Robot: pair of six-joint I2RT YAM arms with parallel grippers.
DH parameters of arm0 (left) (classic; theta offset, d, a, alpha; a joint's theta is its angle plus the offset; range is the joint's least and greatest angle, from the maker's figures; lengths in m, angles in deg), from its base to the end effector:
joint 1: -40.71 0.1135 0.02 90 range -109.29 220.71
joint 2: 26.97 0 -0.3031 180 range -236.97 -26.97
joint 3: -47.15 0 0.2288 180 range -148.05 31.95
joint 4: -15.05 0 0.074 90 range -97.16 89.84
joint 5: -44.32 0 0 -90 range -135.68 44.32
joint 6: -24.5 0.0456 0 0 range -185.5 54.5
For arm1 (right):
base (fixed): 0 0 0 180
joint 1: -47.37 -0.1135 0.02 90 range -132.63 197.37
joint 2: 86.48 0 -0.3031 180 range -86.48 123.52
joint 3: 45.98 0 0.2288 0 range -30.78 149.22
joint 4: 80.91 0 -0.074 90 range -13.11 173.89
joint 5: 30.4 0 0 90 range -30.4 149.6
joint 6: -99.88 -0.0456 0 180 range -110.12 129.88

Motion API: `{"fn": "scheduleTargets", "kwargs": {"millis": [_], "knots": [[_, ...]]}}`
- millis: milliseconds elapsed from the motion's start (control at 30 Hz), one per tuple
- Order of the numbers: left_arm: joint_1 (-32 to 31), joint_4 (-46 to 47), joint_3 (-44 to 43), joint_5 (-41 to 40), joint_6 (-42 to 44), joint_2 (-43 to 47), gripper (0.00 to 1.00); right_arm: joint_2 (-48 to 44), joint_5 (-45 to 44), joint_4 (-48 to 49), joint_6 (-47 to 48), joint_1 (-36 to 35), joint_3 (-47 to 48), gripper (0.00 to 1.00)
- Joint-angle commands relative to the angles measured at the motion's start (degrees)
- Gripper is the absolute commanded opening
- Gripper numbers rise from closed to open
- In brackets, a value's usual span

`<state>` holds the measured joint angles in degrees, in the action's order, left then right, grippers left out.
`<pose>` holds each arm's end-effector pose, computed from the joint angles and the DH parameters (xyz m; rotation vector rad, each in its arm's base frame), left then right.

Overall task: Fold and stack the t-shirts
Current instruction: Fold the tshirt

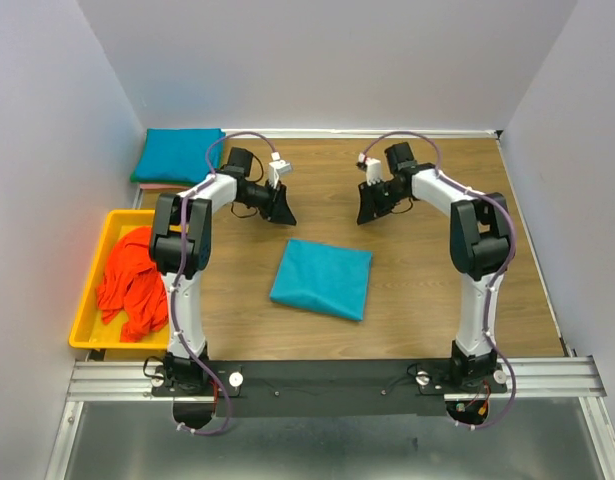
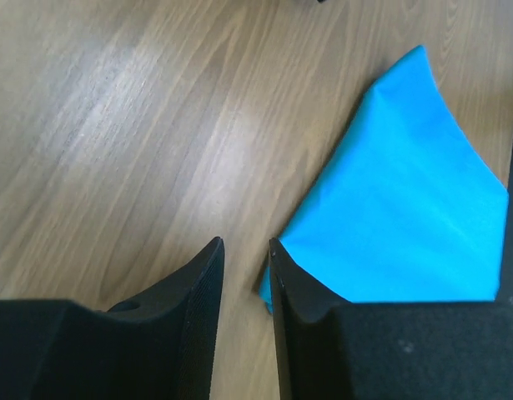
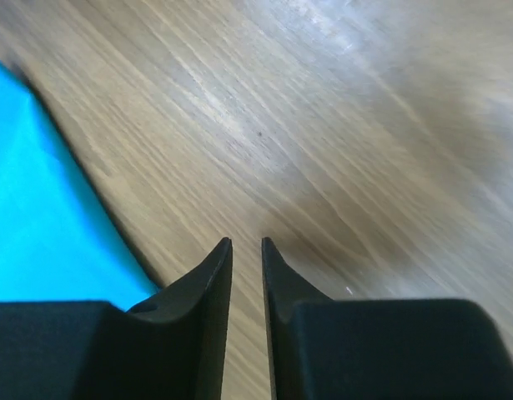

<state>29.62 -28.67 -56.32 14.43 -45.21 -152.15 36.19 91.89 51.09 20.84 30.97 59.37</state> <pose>0.4315 -0.1249 0.1886 0.9149 2.1690 -1.3063 0.4239 0.1501 0.1983 -0.7851 2.5200 0.7890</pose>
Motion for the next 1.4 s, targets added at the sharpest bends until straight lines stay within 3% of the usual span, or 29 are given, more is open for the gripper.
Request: {"fn": "scheduleTargets", "kwargs": {"millis": [0,133,167,200,233,400,633,800,1033,1167,1367], "knots": [[0.28,-2.85,2.3,1.05,2.11,10.91,0.37,-8.04,5.74,0.81,-0.05,0.85,0.21,0.32],[-1.65,-9.27,8.45,2.29,8.78,17.95,0.37,-17.54,16.73,0.02,-4.8,-0.64,-7.25,0.51],[-2.43,-11.02,11.07,1.76,10.62,19.09,0.37,-18.77,18.14,0.01,-5.24,-1.26,-11.01,0.58],[-3.49,-12.87,12.49,0.97,12.3,21.28,0.37,-19.66,19.81,0.01,-5.6,-3.26,-13.22,0.74],[-5.06,-13.06,14.07,-0.6,14.05,22.34,0.38,-20.53,20.0,0.01,-5.51,-4.41,-14.9,0.76],[-8.07,-11.74,20.59,-5.8,12.14,22.01,0.4,-19.14,19.21,0.71,-8.22,-8.47,-21.32,0.78],[-7.98,-4.99,24.11,-5.88,5.55,15.86,0.41,-11.33,11.05,1.33,-7.89,-8.21,-20.28,0.77],[-7.19,-0.59,18.6,-9.05,3.0,7.79,0.4,-5.87,4.81,1.42,-5.08,-5.4,-16.24,0.77],[-5.78,1.27,8.03,-9.05,0.27,4.42,0.4,-1.21,1.28,0.63,-2.79,-0.91,-6.66,0.78],[-4.73,-0.75,5.91,-3.11,0.71,10.11,0.41,-6.29,6.45,-0.25,-4.27,-0.65,-4.46,0.78],[-5.95,8.98,16.88,13.79,-15.96,19.44,0.41,-15.7,21.22,-0.25,-15.95,-2.66,-9.89,0.79]]}}
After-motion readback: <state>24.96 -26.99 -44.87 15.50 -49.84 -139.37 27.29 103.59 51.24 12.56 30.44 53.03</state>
